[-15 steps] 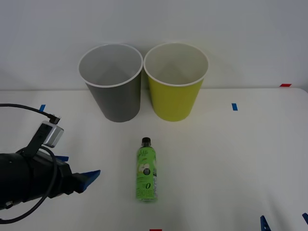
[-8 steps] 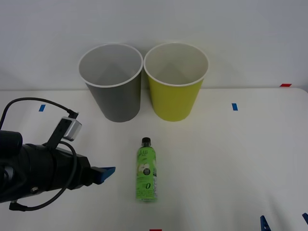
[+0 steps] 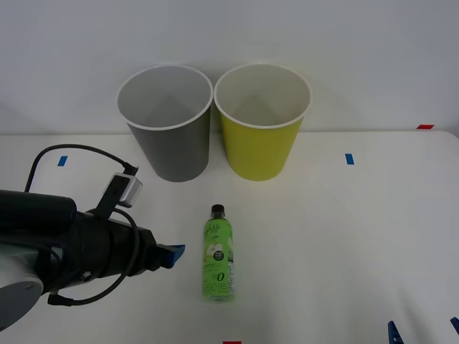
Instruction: Put cans in the gray bin and PET bottles in the light green bin.
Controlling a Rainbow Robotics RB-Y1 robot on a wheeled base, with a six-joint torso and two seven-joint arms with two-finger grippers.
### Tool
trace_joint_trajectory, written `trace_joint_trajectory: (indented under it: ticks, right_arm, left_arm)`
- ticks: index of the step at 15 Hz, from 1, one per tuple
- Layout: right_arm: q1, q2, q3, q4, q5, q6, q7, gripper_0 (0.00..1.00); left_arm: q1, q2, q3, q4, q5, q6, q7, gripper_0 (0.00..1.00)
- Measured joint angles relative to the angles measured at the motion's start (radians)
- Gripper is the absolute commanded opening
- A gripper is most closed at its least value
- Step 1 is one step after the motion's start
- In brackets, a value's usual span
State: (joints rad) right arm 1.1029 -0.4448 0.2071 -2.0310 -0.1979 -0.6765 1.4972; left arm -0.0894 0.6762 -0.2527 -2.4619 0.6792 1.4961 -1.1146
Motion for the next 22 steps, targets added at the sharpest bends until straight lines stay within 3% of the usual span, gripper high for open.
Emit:
trace_joint_trajectory:
  ticks: [3, 8, 10, 14, 22]
  right_arm:
    - [0.0, 0.0, 0.0, 0.0, 0.0, 0.0, 0.0, 0.9]
    - [0.0, 0.0, 0.0, 0.0, 0.0, 0.0, 0.0, 0.89]
    - [0.0, 0.0, 0.0, 0.0, 0.0, 0.0, 0.0, 0.89]
    - [0.0, 0.0, 0.0, 0.0, 0.0, 0.0, 0.0, 0.9]
    - [0.0, 0.0, 0.0, 0.0, 0.0, 0.0, 0.0, 0.9]
  left_arm:
    - [-0.097, -0.005, -0.064, 0.065, -0.012, 0.0, 0.052, 1.0]
    - [-0.155, -0.019, -0.152, 0.075, -0.031, -0.002, 0.262, 1.0]
    - [-0.157, -0.036, -0.17, 0.076, -0.056, -0.004, 0.274, 1.0]
    - [-0.158, -0.06, -0.265, 0.091, -0.198, -0.038, 0.298, 1.0]
    - [-0.209, -0.092, -0.364, 0.159, -0.267, -0.098, 0.393, 1.0]
